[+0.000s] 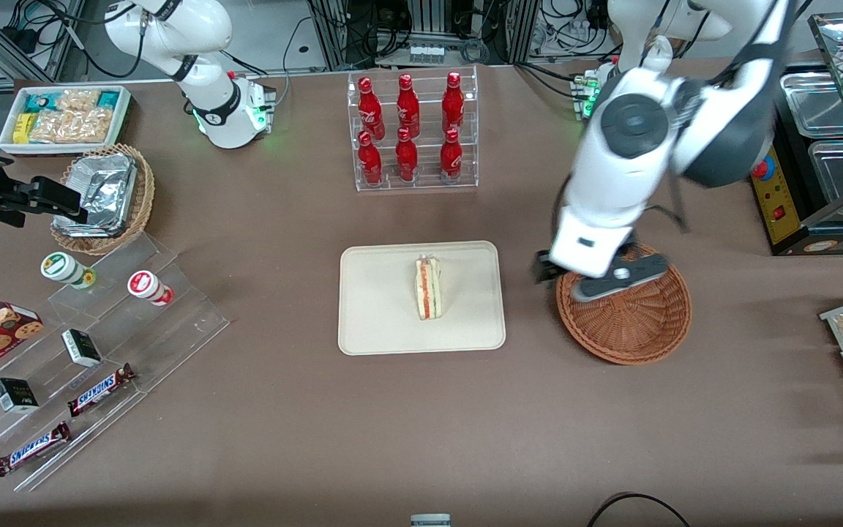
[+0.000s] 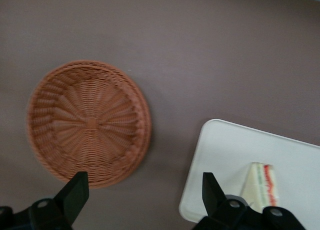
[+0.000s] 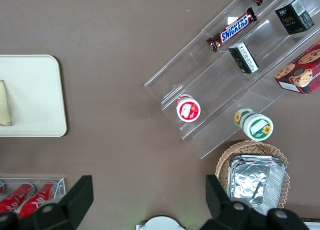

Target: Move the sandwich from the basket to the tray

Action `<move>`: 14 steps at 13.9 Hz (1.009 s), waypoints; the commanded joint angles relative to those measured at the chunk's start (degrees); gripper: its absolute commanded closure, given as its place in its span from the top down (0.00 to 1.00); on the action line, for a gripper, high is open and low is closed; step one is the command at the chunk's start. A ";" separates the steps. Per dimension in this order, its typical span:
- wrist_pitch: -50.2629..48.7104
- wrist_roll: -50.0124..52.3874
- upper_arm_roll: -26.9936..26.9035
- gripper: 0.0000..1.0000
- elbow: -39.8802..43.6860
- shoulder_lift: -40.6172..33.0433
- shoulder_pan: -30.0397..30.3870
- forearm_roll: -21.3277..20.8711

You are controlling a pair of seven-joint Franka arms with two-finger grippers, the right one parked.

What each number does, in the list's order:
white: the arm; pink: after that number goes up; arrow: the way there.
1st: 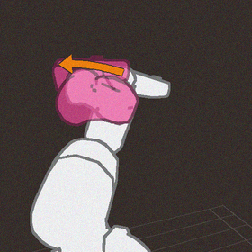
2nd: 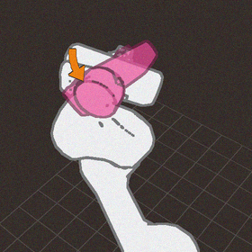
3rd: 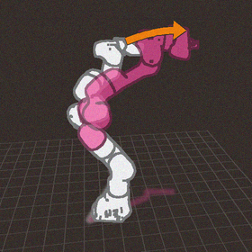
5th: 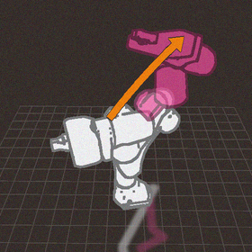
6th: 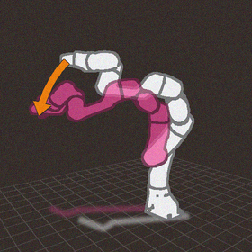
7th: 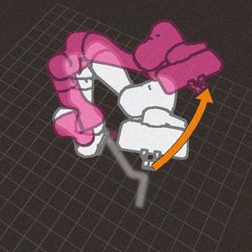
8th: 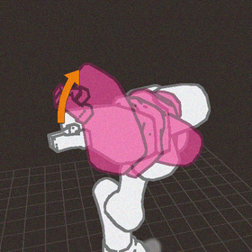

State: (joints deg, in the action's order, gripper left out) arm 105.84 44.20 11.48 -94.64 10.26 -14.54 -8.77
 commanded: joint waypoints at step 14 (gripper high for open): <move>-14.25 -36.47 -2.43 1.00 -1.34 -11.67 16.65 5.61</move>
State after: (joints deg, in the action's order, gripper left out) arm 92.64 8.57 9.98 -96.86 -0.75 2.24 -4.00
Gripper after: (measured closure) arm 0.000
